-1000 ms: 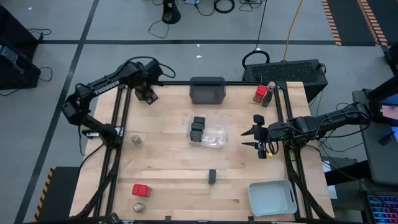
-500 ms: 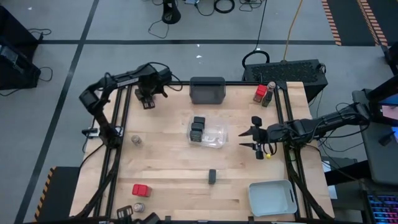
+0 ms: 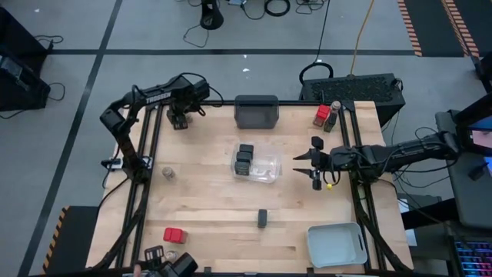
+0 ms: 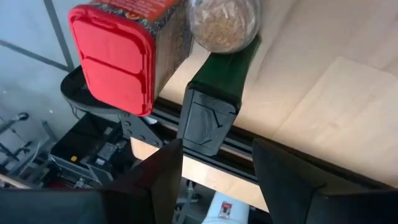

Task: Sort spices by type
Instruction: Put the green seasoning into the transparent bin

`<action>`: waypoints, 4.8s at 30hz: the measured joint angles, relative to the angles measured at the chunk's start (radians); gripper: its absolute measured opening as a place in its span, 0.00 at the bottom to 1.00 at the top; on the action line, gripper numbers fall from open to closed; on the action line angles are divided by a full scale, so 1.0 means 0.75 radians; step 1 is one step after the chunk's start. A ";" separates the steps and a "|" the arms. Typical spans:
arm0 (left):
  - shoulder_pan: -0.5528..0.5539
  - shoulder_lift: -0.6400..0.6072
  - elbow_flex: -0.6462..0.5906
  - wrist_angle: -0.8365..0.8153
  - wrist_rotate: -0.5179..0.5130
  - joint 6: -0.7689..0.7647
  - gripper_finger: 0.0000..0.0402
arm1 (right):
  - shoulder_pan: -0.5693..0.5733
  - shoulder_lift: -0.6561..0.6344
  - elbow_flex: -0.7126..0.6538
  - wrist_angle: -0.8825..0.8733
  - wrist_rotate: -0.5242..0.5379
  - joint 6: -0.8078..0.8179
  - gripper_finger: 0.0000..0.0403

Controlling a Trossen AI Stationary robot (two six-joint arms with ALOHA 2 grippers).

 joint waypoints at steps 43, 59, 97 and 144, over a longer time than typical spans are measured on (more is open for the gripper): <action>0.084 0.004 -0.141 0.176 0.169 0.081 0.49 | -0.091 0.000 0.001 -0.014 -0.013 -0.078 0.39; 0.087 0.002 -0.216 0.123 0.093 0.079 0.49 | -0.091 0.000 0.001 -0.010 -0.013 -0.070 0.39; -0.046 -0.238 -0.030 -0.052 0.423 -0.097 0.34 | -0.091 0.000 0.002 0.022 -0.012 -0.078 0.39; -0.910 0.413 0.849 0.372 0.670 0.041 0.35 | -0.091 -0.007 0.210 -0.444 -0.006 0.037 0.39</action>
